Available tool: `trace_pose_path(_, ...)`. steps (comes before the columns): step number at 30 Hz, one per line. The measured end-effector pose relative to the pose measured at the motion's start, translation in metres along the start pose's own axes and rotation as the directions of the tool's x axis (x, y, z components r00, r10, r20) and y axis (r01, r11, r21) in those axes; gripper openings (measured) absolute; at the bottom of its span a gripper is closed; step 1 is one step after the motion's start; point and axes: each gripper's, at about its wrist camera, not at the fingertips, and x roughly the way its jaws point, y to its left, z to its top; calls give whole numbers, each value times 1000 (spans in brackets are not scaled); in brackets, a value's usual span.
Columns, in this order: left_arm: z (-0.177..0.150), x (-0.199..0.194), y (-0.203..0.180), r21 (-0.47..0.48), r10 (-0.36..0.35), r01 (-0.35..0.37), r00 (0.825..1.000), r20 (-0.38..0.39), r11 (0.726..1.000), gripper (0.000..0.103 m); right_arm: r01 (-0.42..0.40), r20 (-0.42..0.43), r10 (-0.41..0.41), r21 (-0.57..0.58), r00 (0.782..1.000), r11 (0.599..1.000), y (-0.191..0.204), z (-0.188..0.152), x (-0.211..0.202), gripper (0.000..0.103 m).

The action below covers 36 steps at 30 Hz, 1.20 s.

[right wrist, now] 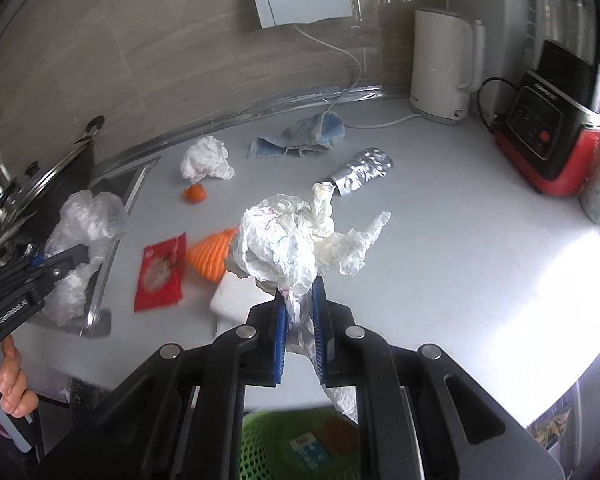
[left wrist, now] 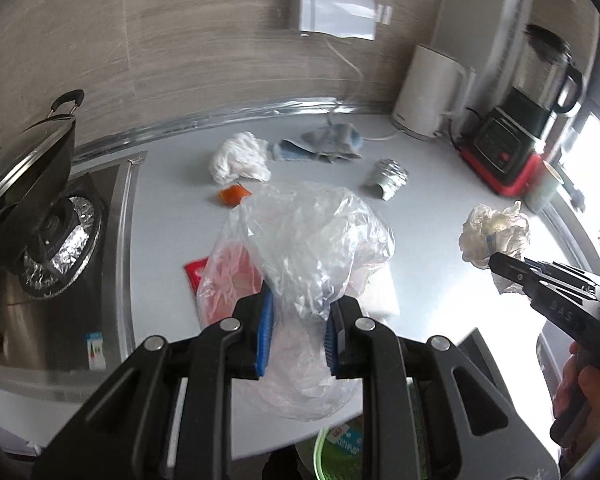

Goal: Collect trash
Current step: 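Carry both items over the green bin and open both tools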

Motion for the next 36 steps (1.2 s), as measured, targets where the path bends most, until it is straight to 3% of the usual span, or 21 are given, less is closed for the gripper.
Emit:
trace_pose_path(10,-59,-28,-58,66,-54,56,998,-42,996,21,-12,-26,12,-4,1000,1000,-8,-76,-56,13)
trace_pose_path(17,-107,-20,-89,76,-106,114,989,-102,991,21,-3,-55,5,24,998,1000,-25,-124,-80,13)
trace_pose_path(22,-137,-14,-112,92,-109,121,986,-125,988,21,0,-60,2,38,998,999,-38,-143,-92,13)
trace_pose_path(32,-164,-8,-134,120,-96,114,984,-150,986,22,-12,-67,13,20,998,1000,-46,-166,-100,15)
trace_pose_path(36,-178,8,-140,142,-77,105,978,-194,984,43,-20,-79,21,20,997,1000,-49,-172,-99,15)
